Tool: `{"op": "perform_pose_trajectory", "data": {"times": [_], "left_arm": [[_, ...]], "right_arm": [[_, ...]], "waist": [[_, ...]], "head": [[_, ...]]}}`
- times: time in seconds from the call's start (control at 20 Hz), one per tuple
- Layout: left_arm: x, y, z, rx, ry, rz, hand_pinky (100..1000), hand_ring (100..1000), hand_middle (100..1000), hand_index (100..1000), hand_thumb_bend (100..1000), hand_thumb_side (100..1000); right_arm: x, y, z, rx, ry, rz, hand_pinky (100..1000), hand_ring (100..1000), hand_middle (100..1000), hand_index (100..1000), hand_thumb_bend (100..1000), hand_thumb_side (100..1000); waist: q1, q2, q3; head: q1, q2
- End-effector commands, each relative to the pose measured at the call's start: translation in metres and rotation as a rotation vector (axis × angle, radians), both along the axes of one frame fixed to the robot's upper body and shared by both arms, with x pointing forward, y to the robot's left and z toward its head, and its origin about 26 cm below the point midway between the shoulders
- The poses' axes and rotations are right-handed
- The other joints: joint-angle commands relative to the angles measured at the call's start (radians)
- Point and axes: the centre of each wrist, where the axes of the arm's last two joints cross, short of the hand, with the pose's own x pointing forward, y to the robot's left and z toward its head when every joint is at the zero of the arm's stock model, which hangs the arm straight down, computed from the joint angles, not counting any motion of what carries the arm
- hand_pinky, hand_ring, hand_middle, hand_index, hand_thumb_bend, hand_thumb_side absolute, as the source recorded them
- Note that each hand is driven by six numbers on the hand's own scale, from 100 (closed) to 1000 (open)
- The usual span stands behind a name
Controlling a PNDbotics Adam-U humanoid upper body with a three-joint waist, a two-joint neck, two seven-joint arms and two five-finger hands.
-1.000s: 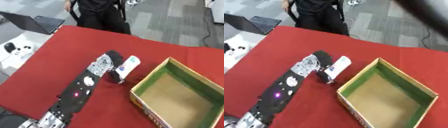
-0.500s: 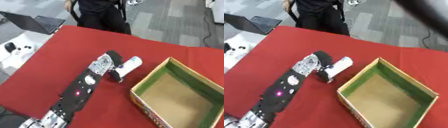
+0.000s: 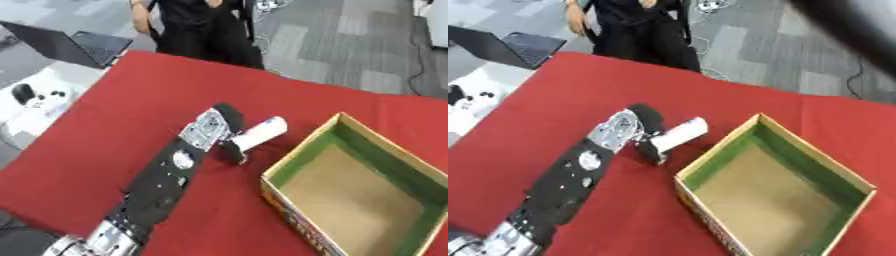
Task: Pick up objects on the table and place them in the box.
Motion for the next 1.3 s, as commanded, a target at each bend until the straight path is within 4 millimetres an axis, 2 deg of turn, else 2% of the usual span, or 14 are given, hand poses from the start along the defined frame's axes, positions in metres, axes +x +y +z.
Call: {"op": "perform_pose_trajectory", "data": {"times": [0.05, 0.1, 0.15, 0.2, 0.25, 0.3, 0.5, 0.8, 0.85, 0.9, 1.3], "left_arm": [[0.001, 0.008, -0.002, 0.023, 0.029, 0.018, 114, 480, 314, 342, 288, 832], [0.000, 0.007, -0.001, 0.025, 0.028, 0.009, 100, 432, 227, 294, 297, 829], [0.000, 0.007, 0.000, 0.028, 0.027, -0.002, 100, 408, 194, 278, 301, 832], [-0.001, 0.007, 0.000, 0.033, 0.027, -0.018, 100, 311, 100, 241, 324, 861], [-0.001, 0.007, 0.001, 0.038, 0.027, -0.034, 100, 330, 100, 249, 319, 854], [-0.002, 0.007, 0.002, 0.044, 0.031, -0.047, 100, 247, 100, 215, 357, 892], [-0.002, 0.010, -0.003, 0.030, 0.092, -0.088, 100, 149, 100, 200, 447, 942], [-0.002, 0.016, -0.002, -0.089, 0.162, -0.142, 100, 104, 100, 202, 468, 955], [-0.001, 0.018, 0.000, -0.108, 0.169, -0.144, 100, 103, 100, 202, 417, 962], [-0.001, 0.019, 0.002, -0.124, 0.173, -0.144, 100, 100, 100, 202, 462, 949], [0.002, 0.028, 0.030, -0.201, 0.149, -0.141, 100, 100, 100, 199, 440, 932]], "right_arm": [[0.000, -0.001, 0.010, -0.024, -0.025, 0.006, 139, 306, 380, 410, 155, 987], [0.000, -0.001, 0.010, -0.024, -0.024, 0.006, 139, 306, 380, 410, 155, 987], [0.000, -0.001, 0.010, -0.024, -0.024, 0.005, 139, 306, 380, 410, 155, 987], [-0.001, -0.001, 0.010, -0.025, -0.024, 0.005, 138, 306, 380, 410, 155, 987], [-0.001, -0.001, 0.010, -0.025, -0.024, 0.004, 138, 306, 380, 410, 155, 987], [-0.001, -0.001, 0.009, -0.025, -0.024, 0.004, 138, 306, 380, 410, 155, 987], [-0.001, -0.001, 0.009, -0.025, -0.023, 0.003, 138, 306, 380, 410, 156, 987], [-0.001, -0.001, 0.009, -0.026, -0.022, 0.001, 138, 306, 380, 410, 156, 987], [-0.001, -0.001, 0.009, -0.026, -0.021, 0.001, 138, 306, 380, 410, 154, 981], [-0.001, -0.001, 0.009, -0.026, -0.021, 0.001, 138, 306, 380, 411, 156, 987], [-0.002, -0.001, 0.008, -0.031, -0.014, -0.002, 138, 307, 380, 409, 156, 989]], "waist": [[-0.005, -0.008, 0.001], [-0.005, -0.008, 0.002], [-0.006, -0.008, 0.002], [-0.006, -0.008, 0.002], [-0.006, -0.008, 0.003], [-0.006, -0.008, 0.003], [-0.007, -0.008, 0.004], [-0.007, -0.007, 0.005], [-0.007, -0.007, 0.006], [-0.007, -0.007, 0.006], [-0.007, -0.008, 0.009]], "head": [[0.009, -0.004], [0.009, -0.004], [0.009, -0.004], [0.009, -0.004], [0.009, -0.004], [0.009, -0.004], [0.009, -0.004], [0.008, -0.004], [0.007, -0.004], [0.007, -0.004], [0.008, -0.004]]}}
